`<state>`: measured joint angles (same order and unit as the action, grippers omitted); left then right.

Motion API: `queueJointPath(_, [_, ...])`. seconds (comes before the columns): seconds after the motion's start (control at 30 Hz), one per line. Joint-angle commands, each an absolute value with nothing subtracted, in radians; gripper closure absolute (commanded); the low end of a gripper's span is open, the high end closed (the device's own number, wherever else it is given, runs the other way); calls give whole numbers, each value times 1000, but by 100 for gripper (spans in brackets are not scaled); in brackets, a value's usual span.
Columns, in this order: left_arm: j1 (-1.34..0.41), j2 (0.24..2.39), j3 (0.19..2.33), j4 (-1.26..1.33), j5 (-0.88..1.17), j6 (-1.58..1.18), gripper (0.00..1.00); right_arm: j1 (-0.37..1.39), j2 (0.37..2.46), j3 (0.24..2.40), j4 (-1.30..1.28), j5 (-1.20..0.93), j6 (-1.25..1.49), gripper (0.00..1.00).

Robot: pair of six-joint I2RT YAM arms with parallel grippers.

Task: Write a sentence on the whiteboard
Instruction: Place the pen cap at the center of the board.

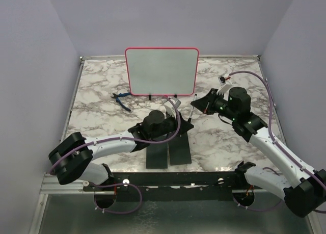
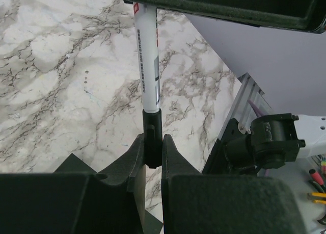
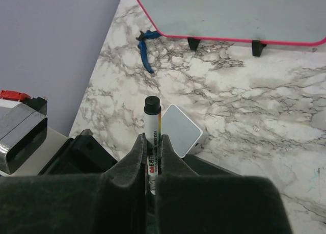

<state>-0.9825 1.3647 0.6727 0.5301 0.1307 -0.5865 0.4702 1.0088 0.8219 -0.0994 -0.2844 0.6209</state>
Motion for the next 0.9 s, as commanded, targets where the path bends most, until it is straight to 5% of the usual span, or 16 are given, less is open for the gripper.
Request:
queueJointPath(0.0, [-1023,1400,640,539,171,-549,100,475,931,787,-68,-97,618,100])
queueJointPath(0.43, [-1066,1435,601,510,139,-547,100,475,851,898,-218,241,510,100])
queueJointPath(0.87, [-1113,1805,980,384,-29,-779,100,472,932,1072,-518,674,443,99])
